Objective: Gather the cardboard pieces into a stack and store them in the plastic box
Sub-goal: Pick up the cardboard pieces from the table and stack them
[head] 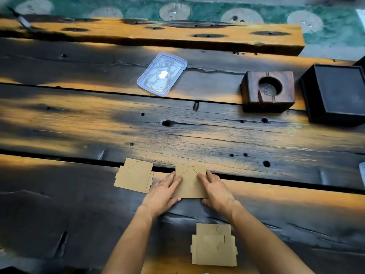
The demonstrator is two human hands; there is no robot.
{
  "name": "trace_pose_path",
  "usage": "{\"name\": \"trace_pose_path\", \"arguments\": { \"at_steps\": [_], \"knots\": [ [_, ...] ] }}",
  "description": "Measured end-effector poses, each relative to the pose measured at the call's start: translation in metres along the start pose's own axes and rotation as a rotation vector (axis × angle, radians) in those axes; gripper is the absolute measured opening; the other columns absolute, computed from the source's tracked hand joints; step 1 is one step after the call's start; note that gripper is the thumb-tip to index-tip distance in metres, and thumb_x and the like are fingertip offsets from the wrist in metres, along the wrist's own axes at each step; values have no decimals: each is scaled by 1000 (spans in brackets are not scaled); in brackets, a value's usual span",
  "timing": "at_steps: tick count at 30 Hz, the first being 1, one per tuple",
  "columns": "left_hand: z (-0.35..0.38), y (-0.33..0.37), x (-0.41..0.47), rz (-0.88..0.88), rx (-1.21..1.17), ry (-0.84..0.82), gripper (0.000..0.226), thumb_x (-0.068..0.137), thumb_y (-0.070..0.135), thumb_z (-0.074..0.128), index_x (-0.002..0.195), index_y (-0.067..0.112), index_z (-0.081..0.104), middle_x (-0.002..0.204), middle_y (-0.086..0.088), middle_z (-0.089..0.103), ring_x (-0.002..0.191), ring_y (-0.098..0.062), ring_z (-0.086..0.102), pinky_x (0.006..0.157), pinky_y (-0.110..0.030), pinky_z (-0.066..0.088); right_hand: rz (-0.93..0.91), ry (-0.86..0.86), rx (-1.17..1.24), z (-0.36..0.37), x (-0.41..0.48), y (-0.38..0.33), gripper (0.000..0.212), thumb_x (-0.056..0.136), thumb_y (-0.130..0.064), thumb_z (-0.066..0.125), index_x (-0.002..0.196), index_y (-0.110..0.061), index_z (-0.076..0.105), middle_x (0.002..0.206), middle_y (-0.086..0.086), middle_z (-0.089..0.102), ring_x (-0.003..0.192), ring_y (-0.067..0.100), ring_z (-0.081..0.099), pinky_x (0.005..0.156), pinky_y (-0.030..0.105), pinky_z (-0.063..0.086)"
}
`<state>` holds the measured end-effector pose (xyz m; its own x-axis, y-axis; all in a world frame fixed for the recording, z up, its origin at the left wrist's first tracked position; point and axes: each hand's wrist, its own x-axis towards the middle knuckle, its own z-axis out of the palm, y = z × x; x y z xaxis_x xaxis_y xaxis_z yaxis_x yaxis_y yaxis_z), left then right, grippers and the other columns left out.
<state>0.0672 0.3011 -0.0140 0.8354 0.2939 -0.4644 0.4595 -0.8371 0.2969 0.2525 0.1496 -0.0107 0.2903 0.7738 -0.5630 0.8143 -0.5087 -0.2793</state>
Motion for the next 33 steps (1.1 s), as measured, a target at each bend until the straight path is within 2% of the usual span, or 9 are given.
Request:
{"name": "trace_pose_path", "arguments": {
  "at_steps": [7, 13, 20, 33],
  "knots": [
    [14, 29, -16, -11, 47, -11, 80, 103, 53, 51, 165, 23, 12, 174, -8, 11, 159, -24, 17, 125, -38, 25, -1, 53, -13, 8, -40, 15, 94, 82, -37, 78, 156, -20, 21, 156, 13, 36, 138, 34, 40, 113, 44, 41],
    [31, 66, -32, -29, 16, -23, 81, 101, 51, 56, 165, 22, 15, 174, -9, 12, 158, -25, 20, 125, -38, 25, -6, 71, -5, 22, -76, 33, 96, 82, -38, 80, 156, -19, 21, 153, 10, 40, 133, 31, 42, 113, 40, 41],
    [49, 105, -50, -51, 28, -33, 82, 100, 52, 58, 165, 22, 15, 174, -8, 11, 159, -25, 18, 125, -41, 26, -12, 69, -25, 36, -114, 51, 95, 81, -44, 79, 155, -19, 23, 147, 8, 43, 130, 31, 44, 109, 42, 43],
    [98, 146, -96, -130, -8, -81, 85, 98, 50, 61, 165, 24, 13, 174, -4, 13, 159, -25, 16, 124, -44, 29, -61, 3, -51, 84, -162, 62, 91, 82, -39, 76, 153, -17, 25, 145, 10, 45, 129, 32, 45, 110, 42, 41]
  ]
}}
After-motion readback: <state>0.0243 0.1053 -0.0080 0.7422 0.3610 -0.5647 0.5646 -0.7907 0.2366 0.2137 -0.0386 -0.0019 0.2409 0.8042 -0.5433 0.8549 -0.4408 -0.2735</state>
